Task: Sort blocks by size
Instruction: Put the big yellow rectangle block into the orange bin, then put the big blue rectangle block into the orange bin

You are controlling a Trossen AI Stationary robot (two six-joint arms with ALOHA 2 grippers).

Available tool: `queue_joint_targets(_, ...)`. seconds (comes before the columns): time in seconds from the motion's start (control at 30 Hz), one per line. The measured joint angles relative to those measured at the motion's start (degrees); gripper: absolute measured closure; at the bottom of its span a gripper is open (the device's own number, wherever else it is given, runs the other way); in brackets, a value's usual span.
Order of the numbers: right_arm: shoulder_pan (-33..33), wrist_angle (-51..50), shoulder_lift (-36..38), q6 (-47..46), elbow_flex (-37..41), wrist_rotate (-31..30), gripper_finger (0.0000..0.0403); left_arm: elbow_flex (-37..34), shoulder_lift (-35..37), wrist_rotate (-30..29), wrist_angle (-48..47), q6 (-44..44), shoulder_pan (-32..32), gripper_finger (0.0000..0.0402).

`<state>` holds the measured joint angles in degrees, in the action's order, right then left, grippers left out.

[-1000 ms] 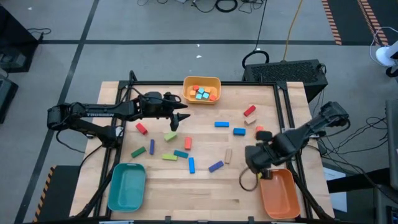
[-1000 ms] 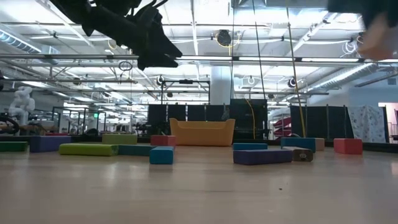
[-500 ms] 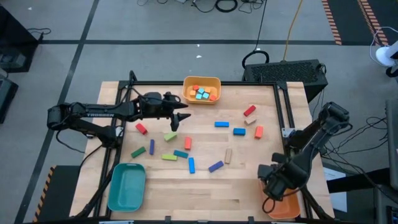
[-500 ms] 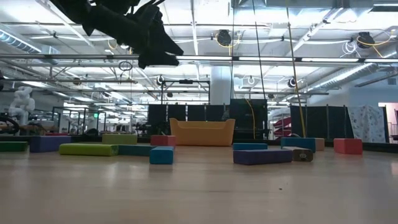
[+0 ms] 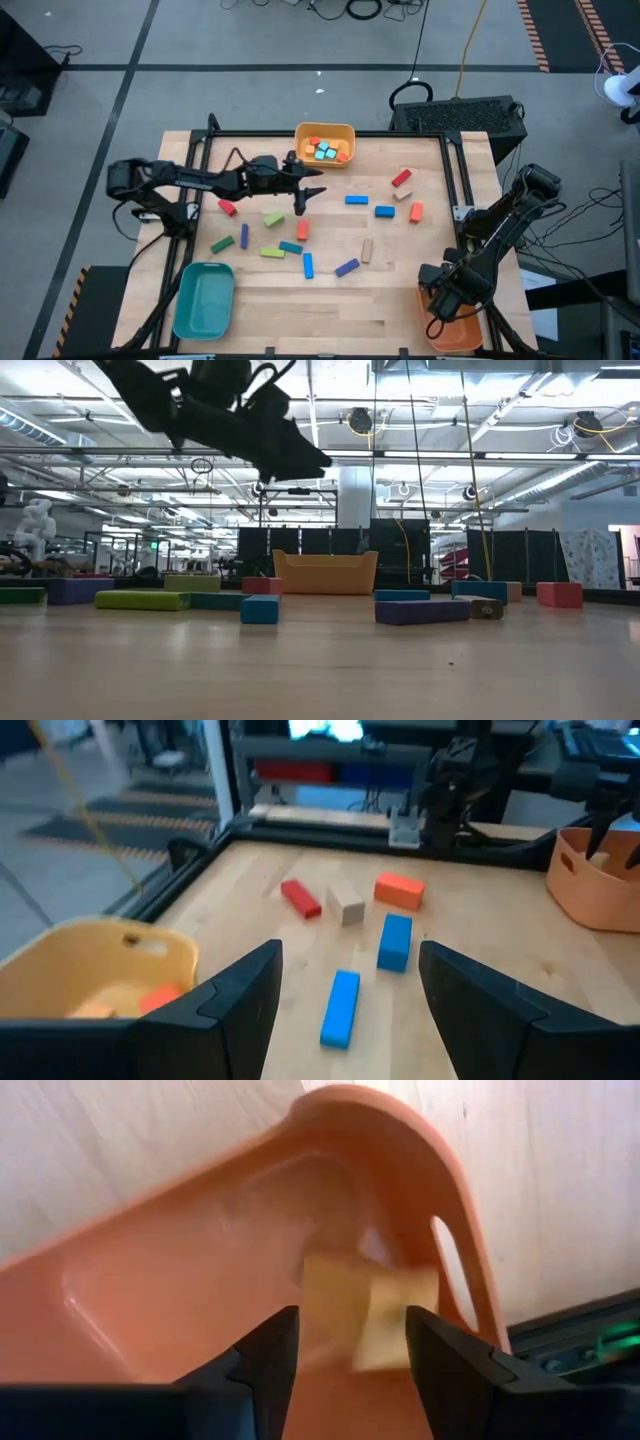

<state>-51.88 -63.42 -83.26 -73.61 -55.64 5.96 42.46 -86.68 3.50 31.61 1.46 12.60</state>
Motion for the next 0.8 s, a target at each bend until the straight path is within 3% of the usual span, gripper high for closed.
queue_joint_targets(0.17,0.0,-0.2,0.0,-4.0,0.0,0.0,0.0215,2.1,-6.8,0.8,6.9,0.5,0.1,0.0164)
queue_joint_targets(0.33,0.0,0.0,0.0,-9.4,-0.6,-1.4,0.0215,8.5,-14.7,0.8,6.2,0.4,0.1,0.0164)
queue_joint_targets(0.6,-0.3,0.7,0.0,-9.7,-6.1,-11.7,0.0222,22.7,-25.3,4.6,-7.2,3.5,0.1,0.0164)
queue_joint_targets(0.8,-1.2,0.9,0.0,-9.2,-9.5,-22.2,0.0222,28.9,-30.2,4.7,-8.5,6.4,0.1,0.0164)
